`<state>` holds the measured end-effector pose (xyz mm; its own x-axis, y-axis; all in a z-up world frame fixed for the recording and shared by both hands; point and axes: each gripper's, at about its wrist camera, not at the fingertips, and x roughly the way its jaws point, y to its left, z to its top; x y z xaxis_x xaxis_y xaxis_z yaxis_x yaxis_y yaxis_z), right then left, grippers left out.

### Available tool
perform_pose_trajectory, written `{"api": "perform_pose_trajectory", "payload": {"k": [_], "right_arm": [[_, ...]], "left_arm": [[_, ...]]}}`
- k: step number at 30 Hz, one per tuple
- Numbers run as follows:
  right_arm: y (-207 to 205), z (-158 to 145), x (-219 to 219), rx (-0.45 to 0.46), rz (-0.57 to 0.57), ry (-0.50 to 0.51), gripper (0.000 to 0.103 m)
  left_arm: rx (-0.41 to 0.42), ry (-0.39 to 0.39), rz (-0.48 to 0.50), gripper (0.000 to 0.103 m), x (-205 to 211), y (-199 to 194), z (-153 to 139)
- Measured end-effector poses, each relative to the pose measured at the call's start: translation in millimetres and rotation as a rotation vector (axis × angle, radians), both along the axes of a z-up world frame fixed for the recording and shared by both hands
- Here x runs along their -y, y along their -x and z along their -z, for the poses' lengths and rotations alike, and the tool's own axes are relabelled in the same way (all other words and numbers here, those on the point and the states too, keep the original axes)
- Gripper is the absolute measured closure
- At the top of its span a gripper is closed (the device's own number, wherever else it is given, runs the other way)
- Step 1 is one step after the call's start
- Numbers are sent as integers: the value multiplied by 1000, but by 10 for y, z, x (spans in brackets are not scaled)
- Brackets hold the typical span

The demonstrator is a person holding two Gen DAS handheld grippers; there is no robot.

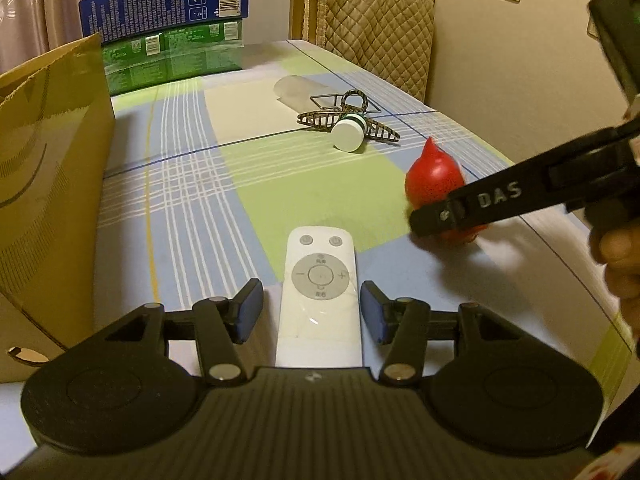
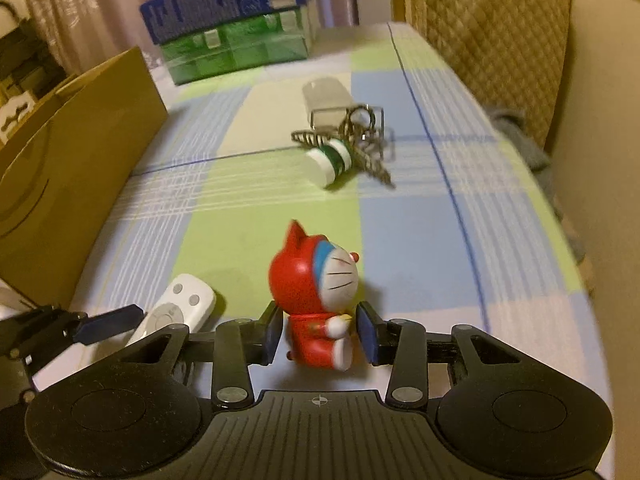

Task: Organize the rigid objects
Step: 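Lift the remote with the left gripper while the right lifts the Doraemon figure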

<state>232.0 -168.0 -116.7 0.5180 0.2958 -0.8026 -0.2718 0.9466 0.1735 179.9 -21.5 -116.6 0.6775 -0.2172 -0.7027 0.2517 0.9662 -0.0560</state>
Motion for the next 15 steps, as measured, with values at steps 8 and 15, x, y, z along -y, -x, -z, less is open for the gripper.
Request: {"api": "perform_pose_trajectory", "payload": {"k": [8, 15], "right_arm": [[26, -47, -101, 34, -20, 38, 66], [31, -68, -47, 38, 13, 40, 66]], "left_arm": [[-3, 21, 5, 55, -18, -19, -9], [10, 1, 19, 58, 17, -44, 4]]}}
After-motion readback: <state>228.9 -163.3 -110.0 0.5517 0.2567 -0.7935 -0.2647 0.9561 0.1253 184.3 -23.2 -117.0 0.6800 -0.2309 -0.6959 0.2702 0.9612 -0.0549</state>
